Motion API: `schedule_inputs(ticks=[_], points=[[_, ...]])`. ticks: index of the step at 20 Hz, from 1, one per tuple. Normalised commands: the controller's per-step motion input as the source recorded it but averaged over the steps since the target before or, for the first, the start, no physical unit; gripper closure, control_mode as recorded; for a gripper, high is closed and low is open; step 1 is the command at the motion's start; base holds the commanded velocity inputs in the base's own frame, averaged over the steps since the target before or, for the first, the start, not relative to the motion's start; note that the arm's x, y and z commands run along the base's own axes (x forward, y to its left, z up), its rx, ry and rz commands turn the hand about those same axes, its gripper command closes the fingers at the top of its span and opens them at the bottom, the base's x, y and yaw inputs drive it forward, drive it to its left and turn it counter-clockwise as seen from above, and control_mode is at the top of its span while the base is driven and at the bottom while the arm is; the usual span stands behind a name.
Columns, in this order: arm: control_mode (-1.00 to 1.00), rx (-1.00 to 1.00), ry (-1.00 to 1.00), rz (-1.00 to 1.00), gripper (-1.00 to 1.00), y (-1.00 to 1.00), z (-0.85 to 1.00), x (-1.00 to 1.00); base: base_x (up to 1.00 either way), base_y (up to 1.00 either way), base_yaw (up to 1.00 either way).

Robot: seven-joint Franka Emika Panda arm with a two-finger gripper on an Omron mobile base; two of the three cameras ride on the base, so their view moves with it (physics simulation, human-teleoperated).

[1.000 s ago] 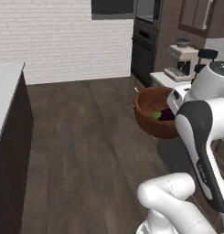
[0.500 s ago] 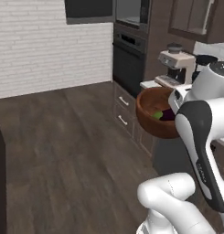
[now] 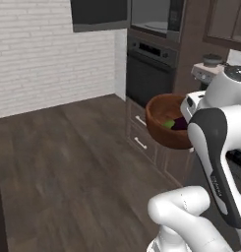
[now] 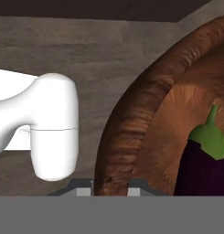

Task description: Pick the eggplant from the sink and place it in the bowl. Then pick the bowl and place it in the microwave. Then close the microwave door and press the start button.

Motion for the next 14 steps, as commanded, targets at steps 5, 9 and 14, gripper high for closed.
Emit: schedule_inputs(ticks=[5, 9, 14], points=[[1.00, 0.00, 0.00, 0.00, 1.00, 0.00, 0.00, 0.00, 1.00, 0.51, -0.34], [1.00, 0.00, 0.00, 0.00, 1.00, 0.00, 0.00, 0.00, 1.00, 0.48, -0.38], [1.00, 0.00, 0.00, 0.00, 1.00, 0.00, 0.00, 0.00, 1.00, 0.50, -0.40]])
